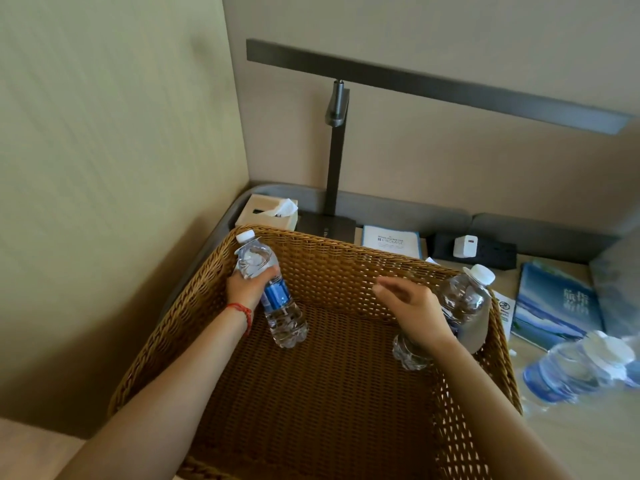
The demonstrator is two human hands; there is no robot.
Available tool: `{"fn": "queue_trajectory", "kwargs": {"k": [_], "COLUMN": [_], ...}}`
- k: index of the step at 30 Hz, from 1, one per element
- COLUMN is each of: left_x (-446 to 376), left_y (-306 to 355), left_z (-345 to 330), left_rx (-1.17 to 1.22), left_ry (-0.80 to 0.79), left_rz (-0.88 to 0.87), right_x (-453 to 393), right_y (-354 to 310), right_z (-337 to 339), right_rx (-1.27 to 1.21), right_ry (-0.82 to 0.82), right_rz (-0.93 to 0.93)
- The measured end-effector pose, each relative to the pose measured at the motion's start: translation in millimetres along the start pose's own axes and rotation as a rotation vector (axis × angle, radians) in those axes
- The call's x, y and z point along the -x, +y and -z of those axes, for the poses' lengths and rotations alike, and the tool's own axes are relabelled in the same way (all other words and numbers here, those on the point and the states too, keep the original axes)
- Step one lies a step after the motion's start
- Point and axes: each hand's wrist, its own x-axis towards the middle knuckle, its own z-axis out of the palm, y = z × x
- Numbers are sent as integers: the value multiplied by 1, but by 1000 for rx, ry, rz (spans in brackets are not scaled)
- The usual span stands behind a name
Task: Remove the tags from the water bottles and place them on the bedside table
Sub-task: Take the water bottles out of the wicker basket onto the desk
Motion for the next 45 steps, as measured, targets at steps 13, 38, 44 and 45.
{"fn": "queue_trajectory", "kwargs": {"k": [13,38,44,45], "left_x": [56,110,113,114], "left_y": [31,30,26,25], "left_z": [-25,-84,-84,-84], "left_rx": [-202,-207,-226,-229], "left_ry": [-222,-429,-413,-413], "left_rz": [-344,-464,-481,-488], "right_x": [23,3,0,1], "right_y": [3,56,62,62], "right_z": [52,95,97,97], "right_rx": [-60,-28,-43,-45], "right_ry": [213,425,400,392], "right_rz": [21,-82,-62,-51]}}
